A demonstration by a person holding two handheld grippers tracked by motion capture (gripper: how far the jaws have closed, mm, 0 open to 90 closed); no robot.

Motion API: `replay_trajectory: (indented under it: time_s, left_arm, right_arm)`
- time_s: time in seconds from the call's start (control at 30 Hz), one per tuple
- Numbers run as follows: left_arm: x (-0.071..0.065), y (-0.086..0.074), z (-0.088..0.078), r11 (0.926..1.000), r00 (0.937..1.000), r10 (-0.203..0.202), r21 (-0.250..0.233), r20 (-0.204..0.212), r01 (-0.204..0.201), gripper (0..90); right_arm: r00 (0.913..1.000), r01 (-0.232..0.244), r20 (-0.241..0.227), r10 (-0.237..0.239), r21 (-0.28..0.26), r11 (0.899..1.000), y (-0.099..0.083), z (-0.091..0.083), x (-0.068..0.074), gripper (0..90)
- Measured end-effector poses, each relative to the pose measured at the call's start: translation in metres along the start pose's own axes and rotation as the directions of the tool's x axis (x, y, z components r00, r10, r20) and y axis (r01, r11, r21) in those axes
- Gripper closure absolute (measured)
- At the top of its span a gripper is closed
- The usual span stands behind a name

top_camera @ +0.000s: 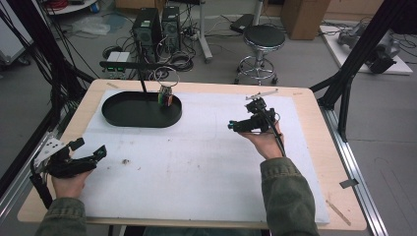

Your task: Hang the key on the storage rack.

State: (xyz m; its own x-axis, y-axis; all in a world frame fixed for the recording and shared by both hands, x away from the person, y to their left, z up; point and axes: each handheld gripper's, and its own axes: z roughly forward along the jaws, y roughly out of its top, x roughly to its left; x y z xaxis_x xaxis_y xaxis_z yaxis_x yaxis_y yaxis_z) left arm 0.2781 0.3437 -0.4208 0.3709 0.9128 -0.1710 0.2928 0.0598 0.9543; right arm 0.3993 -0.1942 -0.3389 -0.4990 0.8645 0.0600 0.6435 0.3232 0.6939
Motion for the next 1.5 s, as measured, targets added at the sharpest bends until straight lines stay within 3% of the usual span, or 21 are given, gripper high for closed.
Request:
replay_trajectory:
  time_s: [0.33, 0.57, 0.9, 1.03, 1.1, 1.23, 1.5]
  left_arm:
    - [0.001, -0.001, -0.002, 0.9999, 0.9999, -0.010, -0.004, -0.010, 0.010, 3.9]
    - [0.000, -0.001, -0.003, 1.0000, 0.9999, -0.006, 0.000, -0.011, 0.006, 3.9]
    - [-0.001, -0.001, -0.003, 1.0000, 0.9999, -0.002, 0.006, -0.012, 0.002, 3.9]
    - [-0.001, -0.001, -0.003, 1.0000, 0.9999, 0.000, 0.008, -0.011, 0.000, 3.9]
    - [0.000, -0.001, -0.003, 1.0000, 0.9999, -0.001, 0.008, -0.011, 0.001, 3.9]
    - [0.000, -0.001, -0.003, 1.0000, 0.9999, -0.001, 0.009, -0.011, 0.001, 3.9]
    - [0.000, -0.002, -0.002, 0.9999, 0.9999, 0.005, 0.017, -0.009, -0.005, 3.9]
  right_arm:
    - [0.9985, -0.053, 0.007, 0.054, -0.009, 0.999, -0.037, -0.013, -0.019, 0.5]
    - [0.9951, -0.088, 0.041, 0.090, -0.045, 0.995, -0.066, -0.026, -0.028, 0.5]
    - [0.9951, -0.079, 0.058, 0.080, -0.020, 0.997, -0.099, -0.027, -0.032, 0.5]
    - [0.9939, -0.075, 0.075, 0.081, -0.078, 0.994, -0.111, -0.029, -0.030, 0.5]
    - [0.9947, -0.079, 0.060, 0.084, -0.085, 0.993, -0.116, -0.029, -0.029, 0.5]
    - [0.9934, -0.071, 0.082, 0.080, -0.113, 0.991, -0.125, -0.030, -0.028, 0.5]
    - [0.9951, -0.057, 0.073, 0.066, -0.121, 0.991, -0.140, -0.029, -0.027, 0.4]
